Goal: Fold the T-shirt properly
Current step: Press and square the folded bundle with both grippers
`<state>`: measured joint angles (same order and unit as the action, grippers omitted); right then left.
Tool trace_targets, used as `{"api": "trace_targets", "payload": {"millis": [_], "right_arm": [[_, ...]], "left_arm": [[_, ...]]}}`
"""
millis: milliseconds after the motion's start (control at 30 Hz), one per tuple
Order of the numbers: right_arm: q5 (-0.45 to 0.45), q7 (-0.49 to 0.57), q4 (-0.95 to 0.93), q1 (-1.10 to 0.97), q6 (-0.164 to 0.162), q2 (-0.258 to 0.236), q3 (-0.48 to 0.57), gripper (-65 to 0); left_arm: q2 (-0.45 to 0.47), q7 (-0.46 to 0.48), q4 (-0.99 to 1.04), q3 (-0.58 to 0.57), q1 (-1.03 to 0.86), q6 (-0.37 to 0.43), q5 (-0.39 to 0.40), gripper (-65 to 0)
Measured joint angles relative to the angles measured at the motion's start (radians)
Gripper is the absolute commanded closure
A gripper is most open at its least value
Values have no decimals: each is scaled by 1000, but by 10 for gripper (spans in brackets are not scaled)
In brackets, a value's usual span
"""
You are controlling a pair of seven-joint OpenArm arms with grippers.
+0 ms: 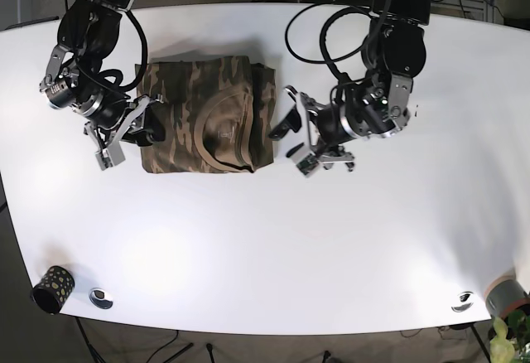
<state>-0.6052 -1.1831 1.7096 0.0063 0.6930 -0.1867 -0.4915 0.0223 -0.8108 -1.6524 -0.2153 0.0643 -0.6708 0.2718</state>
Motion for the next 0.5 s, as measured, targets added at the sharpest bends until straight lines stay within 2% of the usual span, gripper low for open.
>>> {"api": "trace_targets", "payload": {"millis": [167, 267, 500], "right_arm": [[157, -6, -92, 103, 0, -10, 2, -130], [185, 1, -156, 166, 0, -3, 7, -130], [199, 0, -260, 225, -1, 5, 5, -130]], "left_arm": [[-8, -3, 6, -133, 8, -3, 1, -260], [-5, -5, 13, -192, 11, -3, -8, -260], [-61, 1, 15, -231, -14, -3, -14, -258]]}}
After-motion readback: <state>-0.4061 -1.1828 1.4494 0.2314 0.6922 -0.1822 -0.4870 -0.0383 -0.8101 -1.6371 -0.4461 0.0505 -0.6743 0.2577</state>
